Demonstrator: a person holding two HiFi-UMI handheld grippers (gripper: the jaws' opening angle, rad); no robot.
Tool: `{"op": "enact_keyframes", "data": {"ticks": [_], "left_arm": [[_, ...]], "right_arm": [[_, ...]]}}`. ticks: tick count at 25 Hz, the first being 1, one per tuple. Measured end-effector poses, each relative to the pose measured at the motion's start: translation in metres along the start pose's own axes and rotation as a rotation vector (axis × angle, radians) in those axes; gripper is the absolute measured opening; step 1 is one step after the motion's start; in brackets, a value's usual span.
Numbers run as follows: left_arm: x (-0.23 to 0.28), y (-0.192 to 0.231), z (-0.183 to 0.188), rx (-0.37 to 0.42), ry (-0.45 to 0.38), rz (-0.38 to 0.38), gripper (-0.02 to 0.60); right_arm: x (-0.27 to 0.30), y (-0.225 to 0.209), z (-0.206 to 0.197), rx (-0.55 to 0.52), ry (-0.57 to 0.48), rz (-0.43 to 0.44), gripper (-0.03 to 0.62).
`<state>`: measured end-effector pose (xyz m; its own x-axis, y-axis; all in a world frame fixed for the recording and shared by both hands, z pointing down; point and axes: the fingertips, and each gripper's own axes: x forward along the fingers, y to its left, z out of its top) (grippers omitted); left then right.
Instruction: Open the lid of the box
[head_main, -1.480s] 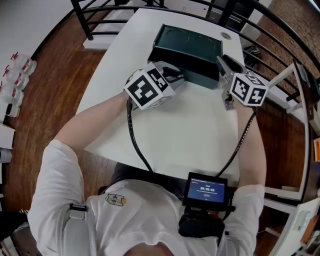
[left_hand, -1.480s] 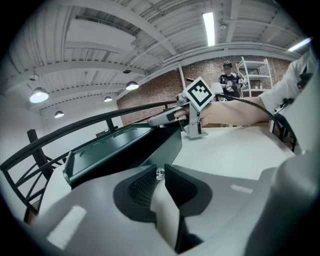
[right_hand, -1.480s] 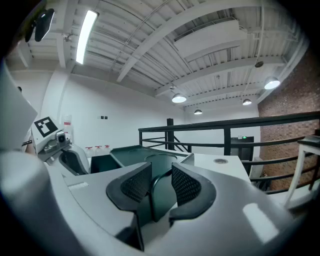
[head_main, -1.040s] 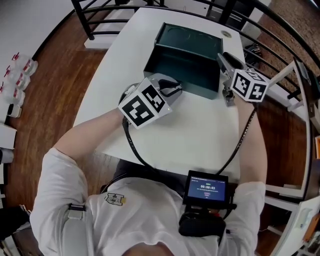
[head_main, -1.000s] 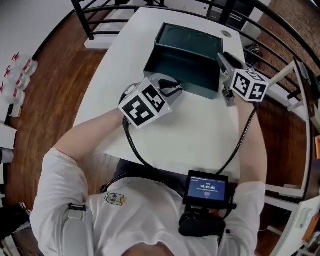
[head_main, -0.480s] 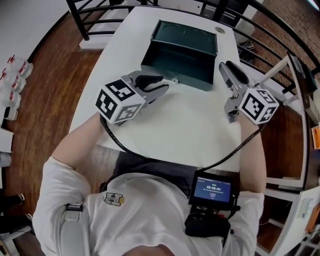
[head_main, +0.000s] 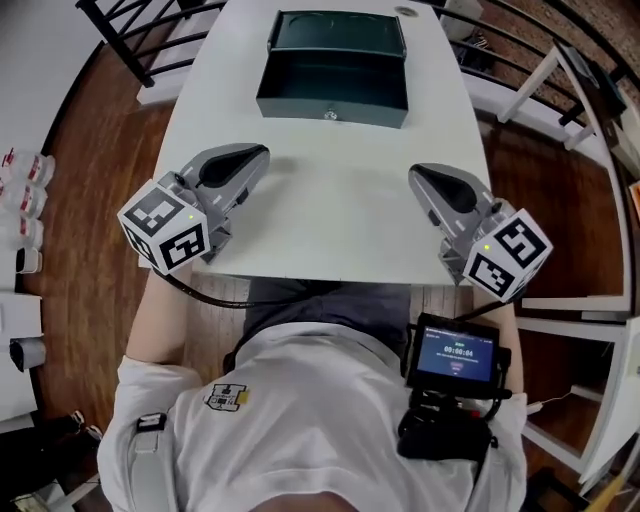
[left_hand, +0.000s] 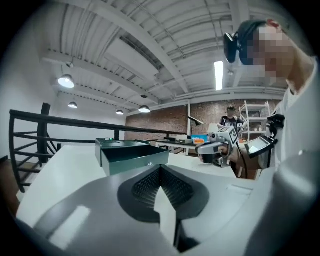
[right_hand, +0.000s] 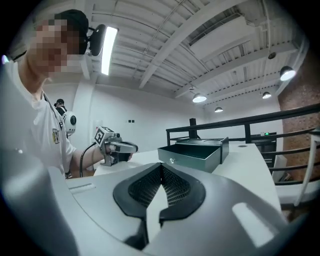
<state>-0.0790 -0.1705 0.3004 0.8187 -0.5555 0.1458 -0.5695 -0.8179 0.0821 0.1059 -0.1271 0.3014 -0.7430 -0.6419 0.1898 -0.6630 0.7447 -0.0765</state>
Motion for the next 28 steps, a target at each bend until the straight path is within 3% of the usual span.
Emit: {"op": "enact_keyframes", "data": {"ticks": [28], "left_arm": [[0.0002,-0.0045,-0.0002,0.013,0.000,-0.012,0.000]], "right_arm": [[0.0011,0.0005,-0.0001,0.010,0.001,-0.016,-0.002]]}}
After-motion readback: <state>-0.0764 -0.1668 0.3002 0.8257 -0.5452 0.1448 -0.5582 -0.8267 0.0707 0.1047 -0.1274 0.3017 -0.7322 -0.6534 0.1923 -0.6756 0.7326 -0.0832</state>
